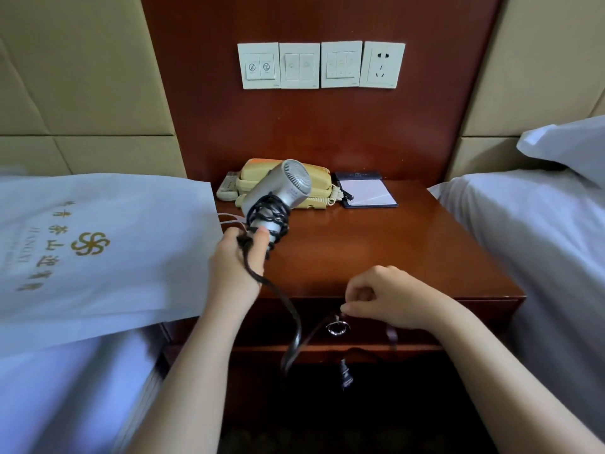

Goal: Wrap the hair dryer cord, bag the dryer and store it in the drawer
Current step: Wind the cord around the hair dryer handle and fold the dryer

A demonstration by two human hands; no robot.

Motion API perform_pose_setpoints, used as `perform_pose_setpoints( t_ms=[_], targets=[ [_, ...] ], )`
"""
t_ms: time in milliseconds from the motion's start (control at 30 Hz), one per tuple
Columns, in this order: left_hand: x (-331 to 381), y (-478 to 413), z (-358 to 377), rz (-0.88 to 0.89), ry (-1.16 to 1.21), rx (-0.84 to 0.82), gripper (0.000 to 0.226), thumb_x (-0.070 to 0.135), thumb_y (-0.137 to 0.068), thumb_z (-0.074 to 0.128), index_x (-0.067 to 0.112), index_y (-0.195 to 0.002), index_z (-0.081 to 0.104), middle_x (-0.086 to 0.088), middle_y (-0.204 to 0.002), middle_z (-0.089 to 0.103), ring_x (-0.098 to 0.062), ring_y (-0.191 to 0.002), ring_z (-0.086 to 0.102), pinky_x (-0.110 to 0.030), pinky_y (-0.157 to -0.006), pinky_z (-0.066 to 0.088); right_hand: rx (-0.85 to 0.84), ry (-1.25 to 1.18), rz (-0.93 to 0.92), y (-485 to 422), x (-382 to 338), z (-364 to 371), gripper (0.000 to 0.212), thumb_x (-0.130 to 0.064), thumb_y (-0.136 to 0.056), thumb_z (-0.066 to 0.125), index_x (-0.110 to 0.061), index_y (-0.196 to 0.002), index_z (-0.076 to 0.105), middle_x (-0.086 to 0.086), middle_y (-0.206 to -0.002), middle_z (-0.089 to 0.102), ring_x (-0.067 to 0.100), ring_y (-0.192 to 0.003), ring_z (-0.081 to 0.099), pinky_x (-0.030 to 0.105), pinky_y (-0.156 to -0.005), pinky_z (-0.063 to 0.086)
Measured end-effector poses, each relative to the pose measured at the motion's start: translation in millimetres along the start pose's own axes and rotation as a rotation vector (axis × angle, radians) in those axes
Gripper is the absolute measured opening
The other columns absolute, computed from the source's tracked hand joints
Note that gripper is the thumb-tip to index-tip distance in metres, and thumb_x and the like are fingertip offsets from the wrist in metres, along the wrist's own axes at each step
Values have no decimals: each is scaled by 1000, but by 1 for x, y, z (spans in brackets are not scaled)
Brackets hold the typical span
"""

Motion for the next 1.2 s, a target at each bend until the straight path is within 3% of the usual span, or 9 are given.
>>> perform_pose_setpoints(
  t_ms=[100, 200, 433, 533, 700, 833, 933, 1033, 1200],
  targets=[
    [10, 7, 17, 70, -79, -31, 34, 48, -85, 49, 14, -81, 52, -3, -66, 57, -28, -67, 56, -31, -60, 40, 33, -110, -72, -1, -11, 3, 24, -38, -91, 53, -23, -82, 70, -6, -80, 70, 11, -76, 63, 29, -75, 52],
    [22, 15, 30, 132, -205, -20, 34, 41, -91, 47, 7, -92, 53, -10, -85, 64, -29, -79, 58, -34, -67, 43, -5, -637, -165, 2, -33, 5, 41, -31, -98, 40, -9, -87, 71, 6, -84, 72, 15, -78, 67, 30, -80, 53],
    [30, 19, 36, 181, -326, 15, 33, 42, -92, 45, 9, -92, 46, -7, -78, 56, -27, -73, 50, -31, -63, 35, -283, -1239, -51, 10, -52, 24, 23, -19, -93, 50, -13, -72, 57, 0, -58, 61, 10, -56, 63, 19, -58, 53],
    [27, 12, 24, 111, -322, 32, 34, 43, -93, 43, 10, -96, 49, -5, -84, 56, -25, -76, 48, -31, -66, 35, -241, -1443, -17, 13, -41, 8, 30, -25, -86, 50, -19, -58, 40, -8, -47, 28, 1, -33, 29, 12, -34, 28],
    [20, 6, 6, 93, -387, -33, 30, 46, -90, 47, 17, -97, 50, -1, -78, 59, -26, -74, 56, -32, -61, 39, 127, -1328, -78, 14, -18, -32, 35, -31, -81, 52, -20, -57, 29, -9, -47, 21, 3, -38, 15, 13, -34, 13],
    [27, 18, 8, 191, -405, -301, 24, 44, -88, 49, 21, -82, 53, 0, -63, 55, -22, -62, 55, -32, -58, 39, 524, -1144, -145, 13, -5, -62, 44, -22, -96, 45, -17, -56, 29, -8, -48, 22, 3, -40, 17, 14, -35, 16],
    [32, 28, 11, 242, -410, -550, 34, 53, -85, 40, 24, -71, 48, -4, -59, 53, -26, -57, 58, -34, -59, 41, 780, -730, -192, 18, -1, -80, 45, -22, -95, 51, -14, -54, 33, -13, -47, 24, 2, -44, 20, 14, -42, 18],
    [33, 34, 12, 144, -267, -698, 35, 46, -90, 40, 21, -65, 42, 9, -46, 39, -12, -43, 42, -32, -54, 36, 881, -419, -201, 21, 5, -92, 45, -27, -92, 55, -21, -50, 38, -10, -43, 31, 2, -46, 25, 17, -45, 19],
    [39, 47, 14, -11, -56, -842, 35, 36, -95, 44, 13, -69, 49, -2, -53, 47, -12, -47, 46, -12, -38, 30, 787, -425, -154, 18, 23, -97, 45, -25, -89, 62, -6, -51, 46, -6, -49, 30, 3, -45, 26, 17, -44, 20]
  ],
)
Point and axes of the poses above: each hand's wrist, its own y-axis away from the middle knuckle, its own z-axis out of the palm, x = y × z, the point moved 4 cm from there along -y, towards the middle knuckle
